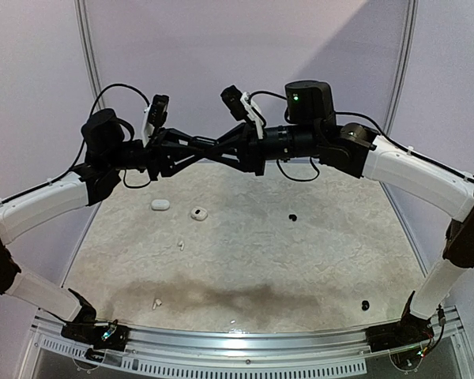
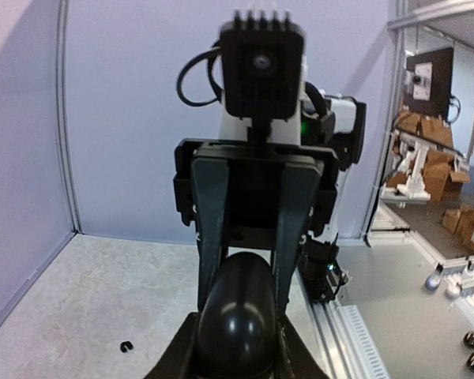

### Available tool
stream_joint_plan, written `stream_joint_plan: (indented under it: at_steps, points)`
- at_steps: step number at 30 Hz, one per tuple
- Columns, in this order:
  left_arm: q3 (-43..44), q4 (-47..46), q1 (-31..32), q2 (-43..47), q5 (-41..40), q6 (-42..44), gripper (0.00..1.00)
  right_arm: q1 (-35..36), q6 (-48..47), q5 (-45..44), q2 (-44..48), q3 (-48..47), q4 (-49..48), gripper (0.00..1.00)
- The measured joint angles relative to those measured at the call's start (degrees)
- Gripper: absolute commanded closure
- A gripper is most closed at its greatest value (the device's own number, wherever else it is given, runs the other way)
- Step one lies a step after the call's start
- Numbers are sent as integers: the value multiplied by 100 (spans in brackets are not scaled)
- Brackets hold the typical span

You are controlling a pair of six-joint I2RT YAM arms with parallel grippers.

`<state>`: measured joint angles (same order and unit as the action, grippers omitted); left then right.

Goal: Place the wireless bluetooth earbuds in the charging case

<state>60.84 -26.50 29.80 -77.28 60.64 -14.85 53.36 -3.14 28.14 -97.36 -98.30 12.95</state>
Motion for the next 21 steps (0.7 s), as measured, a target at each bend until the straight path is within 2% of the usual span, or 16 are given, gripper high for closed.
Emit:
stream_joint_plan:
  at_steps: [1, 3, 6, 8, 21]
  points:
    - [2, -7, -2, -4, 7, 9, 85, 7, 0, -7, -4, 0, 4, 100]
    - [4, -59, -7, -15, 79, 39, 82, 15, 7, 66, -2, 0, 35, 100]
    - [9, -68, -7, -15, 92, 24, 65, 15, 2, 83, 0, 0, 28, 100]
    - [9, -63, -7, -17, 81, 11, 61, 15, 7, 63, 2, 20, -26, 100]
    - [13, -33, -2, -17, 52, 79, 61, 24, 48, -52, 114, 251, -402, 100]
